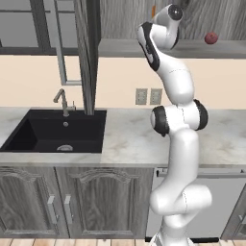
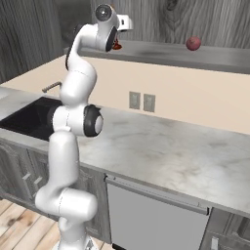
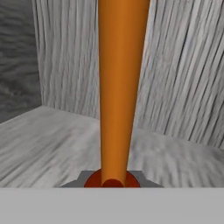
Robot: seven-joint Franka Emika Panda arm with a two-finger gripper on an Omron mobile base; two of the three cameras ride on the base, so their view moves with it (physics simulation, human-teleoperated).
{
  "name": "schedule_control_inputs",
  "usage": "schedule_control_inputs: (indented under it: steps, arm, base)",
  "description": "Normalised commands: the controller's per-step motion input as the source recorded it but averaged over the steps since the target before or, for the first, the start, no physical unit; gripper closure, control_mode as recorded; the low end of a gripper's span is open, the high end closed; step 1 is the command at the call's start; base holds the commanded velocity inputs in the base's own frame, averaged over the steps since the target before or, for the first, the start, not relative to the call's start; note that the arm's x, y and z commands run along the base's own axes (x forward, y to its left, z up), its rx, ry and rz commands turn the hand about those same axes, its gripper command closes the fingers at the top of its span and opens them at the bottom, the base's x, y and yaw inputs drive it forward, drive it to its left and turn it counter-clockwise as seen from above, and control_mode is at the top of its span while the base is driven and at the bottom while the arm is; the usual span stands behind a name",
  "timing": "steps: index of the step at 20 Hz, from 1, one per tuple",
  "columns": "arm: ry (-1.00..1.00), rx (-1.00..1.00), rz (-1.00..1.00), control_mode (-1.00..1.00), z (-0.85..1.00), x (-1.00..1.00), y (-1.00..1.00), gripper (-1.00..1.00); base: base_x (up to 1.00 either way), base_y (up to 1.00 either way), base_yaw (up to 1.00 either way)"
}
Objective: Pick the jar and candle from the dining table and place them in the open cabinet. Close the cabinet after placing the objects.
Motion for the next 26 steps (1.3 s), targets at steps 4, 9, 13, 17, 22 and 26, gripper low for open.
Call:
schedule_control_inputs:
  steps: [4,9,13,17,22,26]
  arm:
    - [0.04,0.0,0.0,-1.0,-0.1,0.0,0.0,1.0]
    - [0.0,0.0,0.0,-1.0,-0.01,0.0,0.0,1.0]
    - [0.0,0.0,0.0,-1.0,0.0,0.0,0.0,-1.0]
    - [0.0,0.0,0.0,-1.0,0.0,0.0,0.0,-1.0]
    - [-0.01,0.0,0.0,-1.0,0.0,-0.21,0.0,-1.0]
    - [-0.01,0.0,0.0,-1.0,0.0,-0.25,0.0,-1.0]
  base:
    - [0.0,0.0,0.0]
    - [0.0,0.0,0.0]
    - [0.0,0.0,0.0]
    - [0.0,0.0,0.0]
    - [0.0,0.0,0.0]
    - [0.0,0.0,0.0]
